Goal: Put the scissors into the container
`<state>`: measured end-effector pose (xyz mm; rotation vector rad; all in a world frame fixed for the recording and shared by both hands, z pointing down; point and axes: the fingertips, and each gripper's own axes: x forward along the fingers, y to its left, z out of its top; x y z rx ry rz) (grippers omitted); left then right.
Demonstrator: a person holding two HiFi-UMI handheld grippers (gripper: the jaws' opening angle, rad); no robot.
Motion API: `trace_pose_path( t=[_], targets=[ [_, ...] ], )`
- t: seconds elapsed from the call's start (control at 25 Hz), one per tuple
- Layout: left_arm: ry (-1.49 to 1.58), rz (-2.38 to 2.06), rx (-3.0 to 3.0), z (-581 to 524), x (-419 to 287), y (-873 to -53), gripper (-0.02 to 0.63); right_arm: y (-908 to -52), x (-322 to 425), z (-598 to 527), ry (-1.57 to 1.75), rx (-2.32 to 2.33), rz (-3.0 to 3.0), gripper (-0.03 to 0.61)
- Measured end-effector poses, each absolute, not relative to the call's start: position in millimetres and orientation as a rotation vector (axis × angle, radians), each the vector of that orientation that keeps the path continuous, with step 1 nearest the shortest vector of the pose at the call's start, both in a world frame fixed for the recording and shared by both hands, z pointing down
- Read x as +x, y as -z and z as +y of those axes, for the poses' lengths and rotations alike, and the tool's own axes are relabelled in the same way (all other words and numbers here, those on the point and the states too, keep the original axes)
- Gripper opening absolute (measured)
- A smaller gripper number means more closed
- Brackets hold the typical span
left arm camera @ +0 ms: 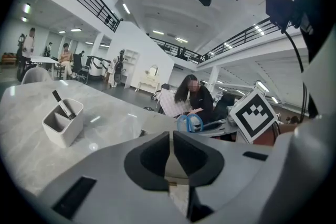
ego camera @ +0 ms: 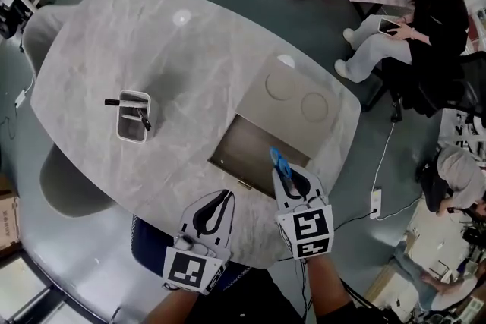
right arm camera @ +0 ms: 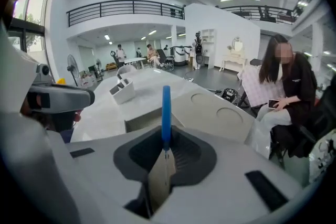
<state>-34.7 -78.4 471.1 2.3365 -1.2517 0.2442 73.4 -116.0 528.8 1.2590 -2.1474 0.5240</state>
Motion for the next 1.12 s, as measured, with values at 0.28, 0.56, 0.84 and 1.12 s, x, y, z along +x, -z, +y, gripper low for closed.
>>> trace_pose_path(
  t=[0.28,0.56,0.84,1.12],
  targets=[
    [-0.276,-1.232,2.3,-93,-35,-507,0.034,-572,57,-131,-0.536,1.144,-2.065,0.04],
    [-0.285,-1.228,2.284,-99,-37,-530,0.034,-600,46,-145,-0.575,1.067,-2.035,0.04],
    [-0.305,-1.183,2.234,-98,-34,-542,0.034,-617,34,-145,-0.644,0.994,-2.064,0.04],
    [-0.312,-1.177,2.223,-97,-36,-548,0.034,-625,32,-142,-0.665,0.977,-2.064,0.04]
  ],
)
